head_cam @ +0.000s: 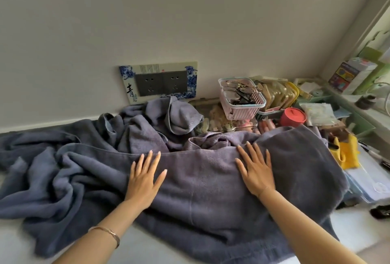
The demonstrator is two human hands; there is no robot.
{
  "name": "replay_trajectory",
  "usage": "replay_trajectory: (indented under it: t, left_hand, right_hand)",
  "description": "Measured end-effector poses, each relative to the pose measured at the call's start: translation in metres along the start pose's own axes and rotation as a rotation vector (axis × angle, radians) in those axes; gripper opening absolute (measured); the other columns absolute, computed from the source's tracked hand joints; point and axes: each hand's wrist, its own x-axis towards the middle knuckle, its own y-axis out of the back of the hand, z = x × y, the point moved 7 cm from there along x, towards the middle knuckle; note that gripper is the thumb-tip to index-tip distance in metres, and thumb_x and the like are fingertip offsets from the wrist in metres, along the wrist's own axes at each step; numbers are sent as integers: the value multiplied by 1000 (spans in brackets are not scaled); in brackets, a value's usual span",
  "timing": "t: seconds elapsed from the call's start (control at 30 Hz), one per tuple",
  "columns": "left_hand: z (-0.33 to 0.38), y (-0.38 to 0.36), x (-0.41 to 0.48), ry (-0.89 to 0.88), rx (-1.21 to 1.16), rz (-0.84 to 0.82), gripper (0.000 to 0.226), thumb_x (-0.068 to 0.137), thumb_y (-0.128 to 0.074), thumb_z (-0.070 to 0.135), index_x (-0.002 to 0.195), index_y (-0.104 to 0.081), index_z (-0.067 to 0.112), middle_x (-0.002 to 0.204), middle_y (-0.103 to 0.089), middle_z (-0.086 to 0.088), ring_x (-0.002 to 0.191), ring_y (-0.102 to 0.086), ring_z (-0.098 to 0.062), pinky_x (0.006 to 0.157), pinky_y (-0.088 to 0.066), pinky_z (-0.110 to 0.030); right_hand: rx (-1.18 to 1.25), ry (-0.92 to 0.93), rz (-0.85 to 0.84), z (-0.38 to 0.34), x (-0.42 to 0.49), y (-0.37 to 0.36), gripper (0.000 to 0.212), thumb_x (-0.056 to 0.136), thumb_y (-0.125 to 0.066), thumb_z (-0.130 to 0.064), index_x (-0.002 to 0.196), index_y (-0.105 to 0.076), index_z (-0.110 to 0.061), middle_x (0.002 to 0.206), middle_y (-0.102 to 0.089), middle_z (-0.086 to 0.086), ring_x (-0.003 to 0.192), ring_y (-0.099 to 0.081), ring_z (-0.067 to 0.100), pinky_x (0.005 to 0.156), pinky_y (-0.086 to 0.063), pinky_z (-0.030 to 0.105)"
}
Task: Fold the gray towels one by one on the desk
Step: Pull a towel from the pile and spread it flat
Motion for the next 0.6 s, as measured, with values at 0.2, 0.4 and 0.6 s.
replay_trajectory:
  t: [0.2,0.4,0.6]
  left_hand:
    - [-31,1,-21,-22,6,17,74,92,-5,66,149,-25,23,154,-28,-4,141,-26,-26,113,-10,-38]
    - [-67,38,-65,-68,16,114,68,95,-21,61,136,-47,12,135,-52,-6,124,-43,-22,103,-31,-35]
    - [-142,32,-133,151,65,52,76,95,-16,63,114,-64,7,113,-64,-10,103,-62,-29,90,-44,-35]
  right_hand:
    - [39,-17,56,-15,11,6,70,88,1,-56,149,-25,-31,157,-21,0,146,-8,18,117,7,41]
    - [392,350,247,-149,-53,25,47,100,-28,-39,137,-48,-18,148,-38,-1,141,-28,17,118,-15,38]
    - [644,584,-287,-296,-125,-31,65,92,-17,-64,138,-46,-30,151,-29,-13,138,-28,4,112,-15,13]
